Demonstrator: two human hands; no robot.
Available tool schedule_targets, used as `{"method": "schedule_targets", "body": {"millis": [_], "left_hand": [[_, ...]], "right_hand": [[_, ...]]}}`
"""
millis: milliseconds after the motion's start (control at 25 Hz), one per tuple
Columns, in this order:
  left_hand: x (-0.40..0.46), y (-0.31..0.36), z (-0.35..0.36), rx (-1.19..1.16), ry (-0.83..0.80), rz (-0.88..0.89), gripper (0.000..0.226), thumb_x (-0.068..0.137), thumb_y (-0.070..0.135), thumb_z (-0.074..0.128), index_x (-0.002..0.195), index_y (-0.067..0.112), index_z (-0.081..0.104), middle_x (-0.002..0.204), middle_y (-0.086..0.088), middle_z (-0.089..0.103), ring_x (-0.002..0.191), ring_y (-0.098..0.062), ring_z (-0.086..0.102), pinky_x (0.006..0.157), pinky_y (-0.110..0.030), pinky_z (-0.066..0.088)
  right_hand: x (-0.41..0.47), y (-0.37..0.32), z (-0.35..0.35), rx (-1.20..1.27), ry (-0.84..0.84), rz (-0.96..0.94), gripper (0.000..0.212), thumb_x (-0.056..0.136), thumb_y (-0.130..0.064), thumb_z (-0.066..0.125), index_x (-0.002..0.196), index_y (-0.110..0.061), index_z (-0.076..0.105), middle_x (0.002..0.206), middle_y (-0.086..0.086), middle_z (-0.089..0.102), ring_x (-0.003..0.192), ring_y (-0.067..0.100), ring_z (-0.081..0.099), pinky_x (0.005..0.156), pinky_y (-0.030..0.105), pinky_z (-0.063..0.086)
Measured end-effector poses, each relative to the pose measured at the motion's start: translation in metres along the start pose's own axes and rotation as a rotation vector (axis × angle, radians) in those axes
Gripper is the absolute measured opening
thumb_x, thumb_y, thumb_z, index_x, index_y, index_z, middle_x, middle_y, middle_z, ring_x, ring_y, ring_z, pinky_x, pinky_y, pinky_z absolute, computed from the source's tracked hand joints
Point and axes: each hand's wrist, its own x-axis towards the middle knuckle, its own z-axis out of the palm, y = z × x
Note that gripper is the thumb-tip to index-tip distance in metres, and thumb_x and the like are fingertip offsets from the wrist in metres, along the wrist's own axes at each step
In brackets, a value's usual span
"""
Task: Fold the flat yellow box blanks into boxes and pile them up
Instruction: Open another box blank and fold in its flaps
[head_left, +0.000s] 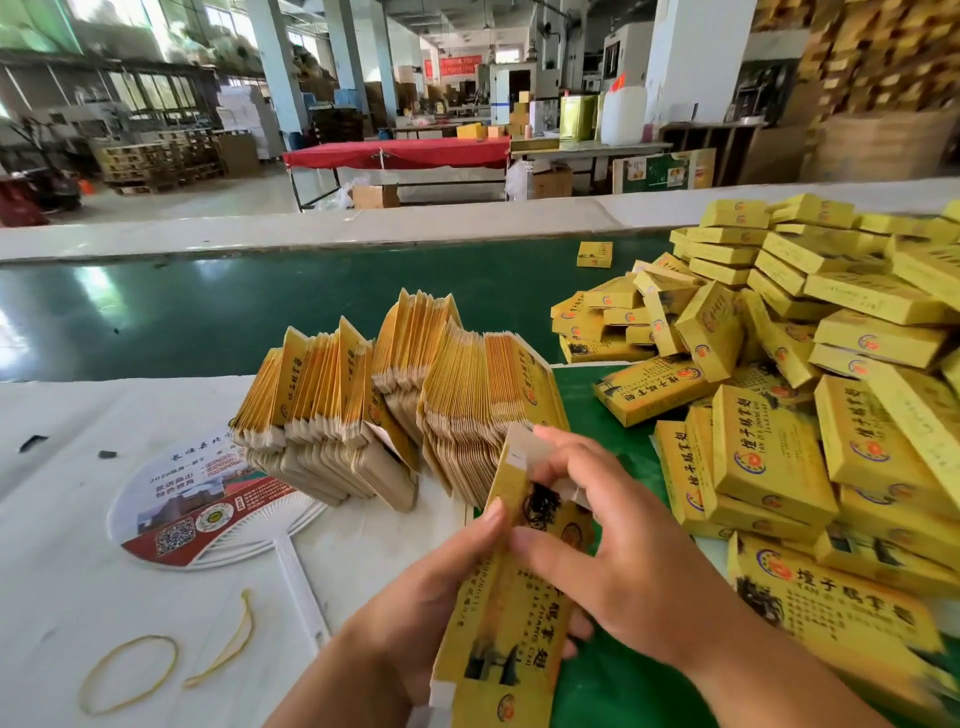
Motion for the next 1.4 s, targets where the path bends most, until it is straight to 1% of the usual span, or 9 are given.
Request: {"method": "schedule_targets", "body": {"millis": [80, 200, 320, 400, 520, 760, 1160, 1320, 1400], "left_hand": [[0.004, 0.008, 0.009, 0.011, -0.120, -0.025, 0.062, 0.021, 0.056, 0.094, 0.073, 0.025, 0.082, 0.075, -0.005, 0.077, 0.069, -0.014, 0.074, 0.065, -0.026, 0.059], [0.004, 0.006, -0.003, -0.004, -0.195, -0.073, 0.048, 0.046, 0.062, 0.087, 0.085, 0.035, 0.081, 0.085, 0.005, 0.078, 0.081, -0.007, 0.074, 0.073, -0.019, 0.058], [-0.005, -0.002, -0.004, -0.058, -0.119, -0.062, 0.064, 0.056, 0.054, 0.087, 0.105, 0.014, 0.077, 0.103, -0.011, 0.074, 0.091, -0.026, 0.071, 0.085, -0.036, 0.056], [-0.008, -0.011, -0.006, -0.141, -0.070, 0.003, 0.074, 0.059, 0.048, 0.089, 0.114, 0.003, 0.069, 0.108, -0.024, 0.065, 0.091, -0.036, 0.065, 0.086, -0.046, 0.051], [-0.008, -0.013, -0.010, -0.188, 0.052, 0.137, 0.074, 0.056, 0.048, 0.091, 0.112, 0.004, 0.069, 0.103, -0.025, 0.065, 0.088, -0.034, 0.066, 0.078, -0.044, 0.057], [-0.004, -0.016, -0.005, 0.109, 0.285, 0.272, 0.080, 0.057, 0.058, 0.086, 0.115, 0.009, 0.063, 0.118, -0.035, 0.059, 0.111, -0.055, 0.055, 0.095, -0.066, 0.045], [-0.003, -0.012, 0.005, 0.377, 0.322, 0.361, 0.074, 0.041, 0.057, 0.091, 0.101, 0.025, 0.064, 0.089, -0.007, 0.073, 0.078, -0.021, 0.071, 0.064, -0.032, 0.058], [-0.002, -0.016, 0.005, 0.401, 0.498, 0.344, 0.081, 0.038, 0.060, 0.091, 0.101, 0.018, 0.061, 0.087, -0.011, 0.074, 0.077, -0.027, 0.074, 0.061, -0.036, 0.060], [-0.001, -0.018, 0.003, 0.405, 0.598, 0.331, 0.063, 0.049, 0.062, 0.087, 0.095, 0.025, 0.064, 0.087, -0.008, 0.076, 0.077, -0.027, 0.075, 0.058, -0.035, 0.060]], "right_hand": [[0.000, 0.000, -0.003, 0.062, 0.002, 0.037, 0.032, 0.075, -0.064, 0.060, 0.097, -0.041, 0.062, 0.143, -0.037, 0.033, 0.122, -0.012, 0.047, 0.097, 0.020, 0.050], [0.002, 0.001, -0.007, 0.166, -0.086, 0.072, 0.032, 0.083, -0.053, 0.061, 0.102, -0.030, 0.073, 0.142, -0.031, 0.038, 0.106, 0.014, 0.064, 0.072, 0.026, 0.058], [0.003, -0.002, -0.009, 0.378, -0.129, 0.094, 0.017, 0.084, -0.039, 0.063, 0.076, -0.028, 0.073, 0.132, -0.018, 0.052, 0.084, 0.007, 0.064, 0.057, 0.029, 0.050], [0.002, -0.005, -0.008, 0.474, -0.021, 0.117, 0.016, 0.084, -0.039, 0.067, 0.077, -0.024, 0.069, 0.116, -0.013, 0.063, 0.080, 0.009, 0.066, 0.060, 0.034, 0.053], [-0.001, -0.004, -0.003, 0.233, 0.264, 0.087, 0.039, 0.072, -0.063, 0.067, 0.098, -0.034, 0.064, 0.101, -0.020, 0.068, 0.099, -0.003, 0.064, 0.077, 0.019, 0.055], [-0.003, -0.008, 0.004, 0.148, 0.064, 0.077, 0.051, 0.066, -0.075, 0.060, 0.095, -0.036, 0.075, 0.091, -0.023, 0.073, 0.089, -0.005, 0.065, 0.073, 0.009, 0.050], [-0.003, -0.003, 0.002, 0.181, 0.006, 0.072, 0.057, 0.072, -0.075, 0.060, 0.093, -0.025, 0.076, 0.082, -0.003, 0.076, 0.077, 0.015, 0.072, 0.071, 0.042, 0.059], [-0.002, -0.003, 0.001, 0.076, 0.025, 0.065, 0.059, 0.079, -0.070, 0.047, 0.078, -0.015, 0.069, 0.069, 0.004, 0.069, 0.063, 0.020, 0.064, 0.061, 0.041, 0.055], [0.001, -0.001, 0.001, 0.069, 0.052, 0.092, 0.059, 0.082, -0.062, 0.046, 0.071, -0.006, 0.061, 0.061, 0.011, 0.060, 0.053, 0.022, 0.053, 0.052, 0.040, 0.047]]}}
